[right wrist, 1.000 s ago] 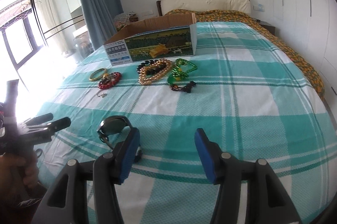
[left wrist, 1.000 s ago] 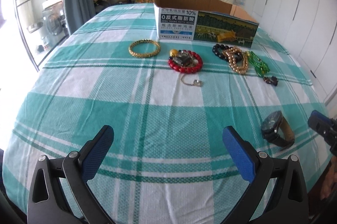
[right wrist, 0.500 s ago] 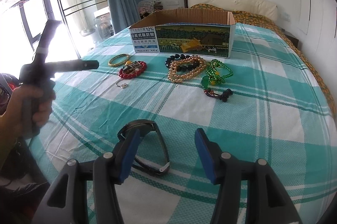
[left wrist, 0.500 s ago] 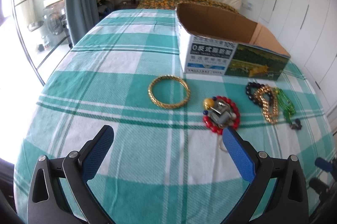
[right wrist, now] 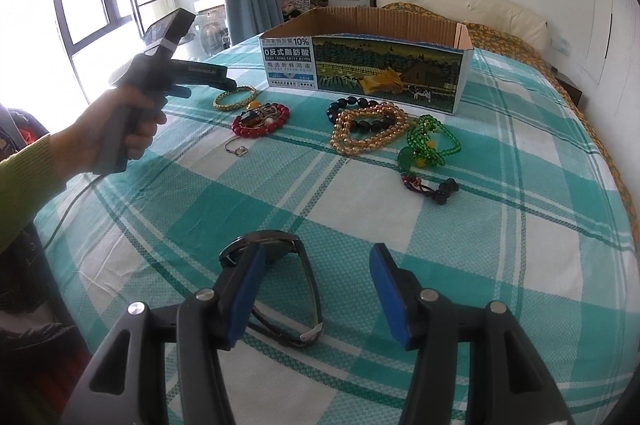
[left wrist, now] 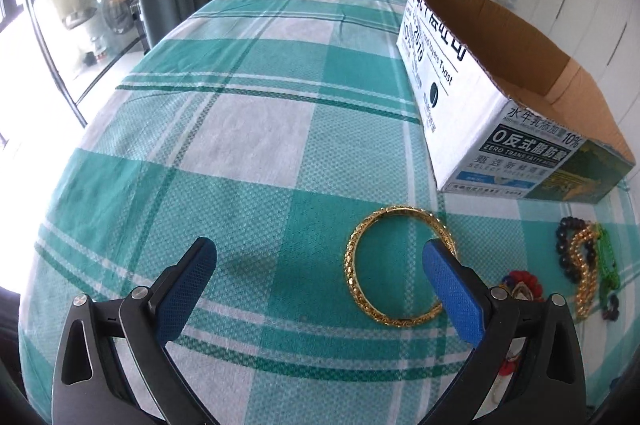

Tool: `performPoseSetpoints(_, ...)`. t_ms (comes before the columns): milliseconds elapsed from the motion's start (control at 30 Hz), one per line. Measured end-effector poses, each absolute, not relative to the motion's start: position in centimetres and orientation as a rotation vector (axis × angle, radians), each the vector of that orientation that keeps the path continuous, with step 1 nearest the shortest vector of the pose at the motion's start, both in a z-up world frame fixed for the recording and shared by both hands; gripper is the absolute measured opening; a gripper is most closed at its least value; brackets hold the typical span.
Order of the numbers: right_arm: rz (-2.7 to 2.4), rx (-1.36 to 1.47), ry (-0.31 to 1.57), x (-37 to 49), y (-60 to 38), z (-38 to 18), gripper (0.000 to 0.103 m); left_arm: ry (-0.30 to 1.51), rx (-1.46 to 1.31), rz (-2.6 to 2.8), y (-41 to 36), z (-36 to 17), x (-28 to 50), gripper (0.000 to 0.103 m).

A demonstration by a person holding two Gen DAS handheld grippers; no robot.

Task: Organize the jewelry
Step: 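Grasp the gold bangle with the left tool while the right tool grasps the black watch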

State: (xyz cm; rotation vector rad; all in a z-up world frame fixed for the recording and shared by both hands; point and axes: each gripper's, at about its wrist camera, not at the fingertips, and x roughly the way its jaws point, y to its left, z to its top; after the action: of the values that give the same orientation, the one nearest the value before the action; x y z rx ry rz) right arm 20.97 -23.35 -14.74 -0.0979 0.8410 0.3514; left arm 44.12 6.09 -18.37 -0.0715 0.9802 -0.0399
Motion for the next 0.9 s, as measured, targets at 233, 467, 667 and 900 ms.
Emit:
performPoseSetpoints(233,0.348,-0.171,0.906,21.8,-23.3,-17.2,0.054,0.973,0.009,-0.031,5.2,-18.9,44.4,0.103)
performPoseSetpoints(467,0.313,-0.185,0.885,21.1,-23.1,-17.2,0.011,0.908,0.047,-0.101,4.1,-18.2,42.8,0.058)
performPoseSetpoints(667,0.282,-0.092,0.882,20.7,-24.3,-16.8,0.008,0.901,0.089,-0.156,3.1,-17.7,40.5,0.004)
performPoseSetpoints(900,0.256,0.012,0.865,19.7,-25.9,-15.9,0.008,0.851,0.044,-0.193,3.6,-15.3,34.5,0.004)
